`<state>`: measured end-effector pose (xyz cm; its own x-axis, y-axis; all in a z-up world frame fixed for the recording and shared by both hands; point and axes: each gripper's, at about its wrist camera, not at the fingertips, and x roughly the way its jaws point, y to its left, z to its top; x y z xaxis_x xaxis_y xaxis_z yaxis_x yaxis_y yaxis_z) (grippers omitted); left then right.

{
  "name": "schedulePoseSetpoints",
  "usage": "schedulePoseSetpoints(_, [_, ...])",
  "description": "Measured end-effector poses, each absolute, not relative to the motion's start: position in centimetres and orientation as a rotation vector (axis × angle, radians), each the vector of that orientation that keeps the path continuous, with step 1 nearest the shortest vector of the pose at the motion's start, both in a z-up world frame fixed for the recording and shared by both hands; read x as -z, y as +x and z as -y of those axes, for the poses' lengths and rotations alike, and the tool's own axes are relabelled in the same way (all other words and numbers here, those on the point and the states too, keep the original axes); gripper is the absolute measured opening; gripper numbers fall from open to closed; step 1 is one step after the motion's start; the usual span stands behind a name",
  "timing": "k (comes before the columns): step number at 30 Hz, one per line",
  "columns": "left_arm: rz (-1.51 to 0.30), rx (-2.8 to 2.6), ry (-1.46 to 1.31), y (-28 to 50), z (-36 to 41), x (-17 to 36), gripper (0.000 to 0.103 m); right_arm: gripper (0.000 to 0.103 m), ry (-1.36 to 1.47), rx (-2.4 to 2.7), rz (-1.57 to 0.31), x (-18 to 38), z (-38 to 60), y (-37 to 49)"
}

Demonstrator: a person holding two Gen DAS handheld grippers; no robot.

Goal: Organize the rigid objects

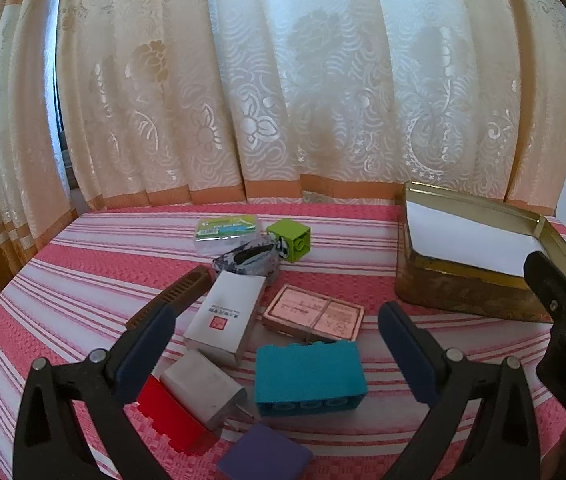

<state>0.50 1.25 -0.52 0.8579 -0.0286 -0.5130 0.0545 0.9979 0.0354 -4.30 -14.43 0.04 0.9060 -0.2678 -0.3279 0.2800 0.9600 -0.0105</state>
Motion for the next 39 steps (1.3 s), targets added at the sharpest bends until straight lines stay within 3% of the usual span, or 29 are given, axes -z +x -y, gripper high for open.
schedulePoseSetpoints(33, [-0.588,0.007,0.057,0.2,-6.5,1.2,0.103,0.102,0.031,0.097,-0.396,0.7,12.9,-3.6])
schedulePoseSetpoints(39, [-0.612,-0.040,0.021,0.8,-10.0,1.2,0.103,0.084,0.024,-0.015,-0.448,1.0,11.6,-2.9])
